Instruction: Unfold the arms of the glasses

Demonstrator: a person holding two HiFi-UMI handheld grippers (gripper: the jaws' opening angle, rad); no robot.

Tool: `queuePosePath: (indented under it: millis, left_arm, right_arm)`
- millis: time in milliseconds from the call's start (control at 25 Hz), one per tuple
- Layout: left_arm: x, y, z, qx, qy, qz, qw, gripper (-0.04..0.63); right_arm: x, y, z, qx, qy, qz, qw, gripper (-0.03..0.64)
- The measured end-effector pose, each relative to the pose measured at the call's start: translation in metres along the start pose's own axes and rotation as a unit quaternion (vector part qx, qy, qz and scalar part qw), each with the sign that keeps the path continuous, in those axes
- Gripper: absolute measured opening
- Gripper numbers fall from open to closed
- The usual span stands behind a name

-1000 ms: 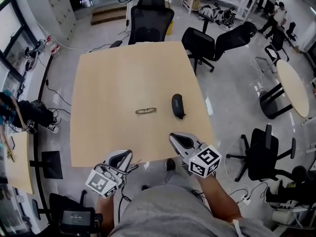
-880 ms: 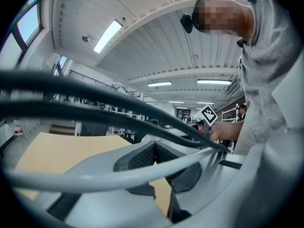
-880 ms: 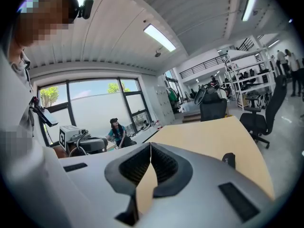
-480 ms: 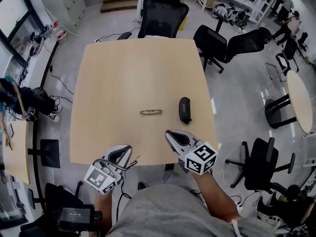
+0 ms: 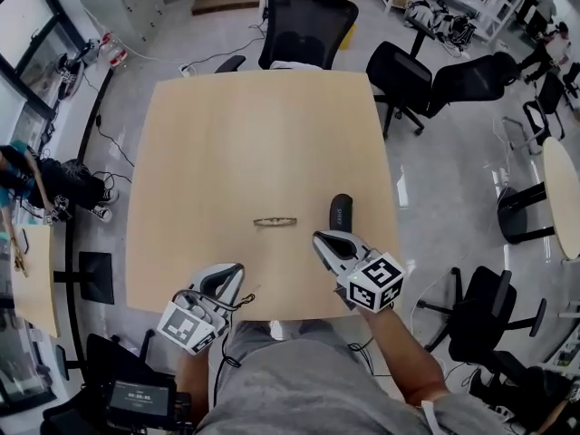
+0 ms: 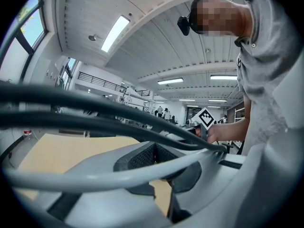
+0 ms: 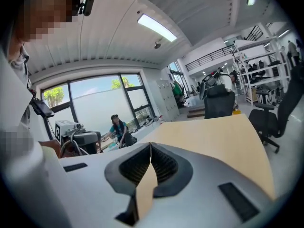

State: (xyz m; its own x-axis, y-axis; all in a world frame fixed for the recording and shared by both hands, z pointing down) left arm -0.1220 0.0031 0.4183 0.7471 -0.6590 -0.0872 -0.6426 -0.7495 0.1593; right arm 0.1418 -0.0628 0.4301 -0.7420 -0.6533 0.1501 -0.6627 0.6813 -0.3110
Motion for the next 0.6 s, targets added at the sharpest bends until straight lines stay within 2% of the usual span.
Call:
queuePosePath:
  millis: [120,280,400,600]
  left_arm:
    - [-0.003,0.027,-0.017,-0.019,0.008,-0.025,0.9995,0.006]
    - [0.007,0.07,-0.04,-0.032,0.045,-0.073,0.9958,0.006]
    - [0.02,0.096,-0.045,-0.015,0.049,-0.098,0.9939,0.006]
    - [0.057,0.13,-0.078,-0.004,0.084,-0.101,0.9913,0.006]
  right_arm:
    - [0.021,-0.016,-0.009,0.0,0.004,-0.043,0.999,0.009]
    - [0.043,-0.021,-0.007,0.013,-0.014,-0.097,0.995,0.009]
    - [0.063,-0.015,-0.011,-0.002,0.002,-0.099,0.995,0.009]
    - [0.09,-0.043,-0.033,-0.024,0.031,-0.101,0.994,0.009]
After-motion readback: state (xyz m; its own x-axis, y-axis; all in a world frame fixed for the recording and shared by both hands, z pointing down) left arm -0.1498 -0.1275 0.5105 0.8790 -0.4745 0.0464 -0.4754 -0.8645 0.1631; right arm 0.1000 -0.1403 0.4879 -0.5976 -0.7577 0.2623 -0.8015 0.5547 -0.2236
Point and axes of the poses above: the fingertips, and each gripper's own axes: x forward along the fingers, y to its left, z out of its top, the point moved 8 cm from there along -x, backward along the fingers, and after that the axes turned 12 degrees about -y, right-handed, at the moved point
